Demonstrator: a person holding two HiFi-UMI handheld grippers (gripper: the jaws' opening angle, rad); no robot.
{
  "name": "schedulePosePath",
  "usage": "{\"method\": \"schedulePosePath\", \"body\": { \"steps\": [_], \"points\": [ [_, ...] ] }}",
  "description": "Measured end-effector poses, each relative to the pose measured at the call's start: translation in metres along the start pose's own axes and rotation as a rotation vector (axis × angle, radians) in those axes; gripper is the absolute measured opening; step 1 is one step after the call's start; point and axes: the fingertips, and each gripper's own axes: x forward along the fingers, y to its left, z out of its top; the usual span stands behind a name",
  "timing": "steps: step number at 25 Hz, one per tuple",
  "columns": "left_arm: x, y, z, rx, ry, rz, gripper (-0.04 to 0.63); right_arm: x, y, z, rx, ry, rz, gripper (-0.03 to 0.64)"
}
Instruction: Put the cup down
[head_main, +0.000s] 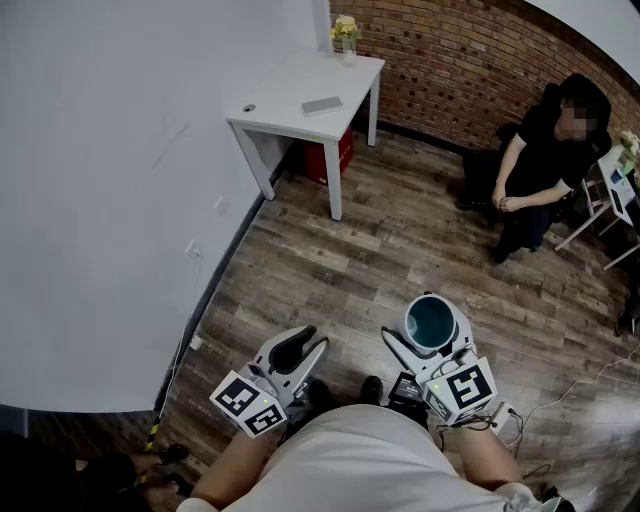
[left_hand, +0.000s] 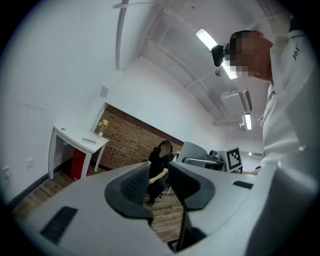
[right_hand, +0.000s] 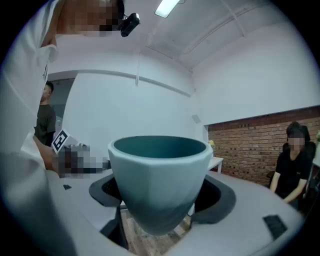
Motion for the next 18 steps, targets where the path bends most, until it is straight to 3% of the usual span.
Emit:
{"method": "schedulePosePath", "body": {
  "steps": [18],
  "points": [
    [0.0007, -0.0013, 0.0001, 0.014, 0.007, -0.019, 0.121, 0.0016, 0.0012, -0.0024, 0.005, -0.004, -0.008, 0.392]
  ]
}}
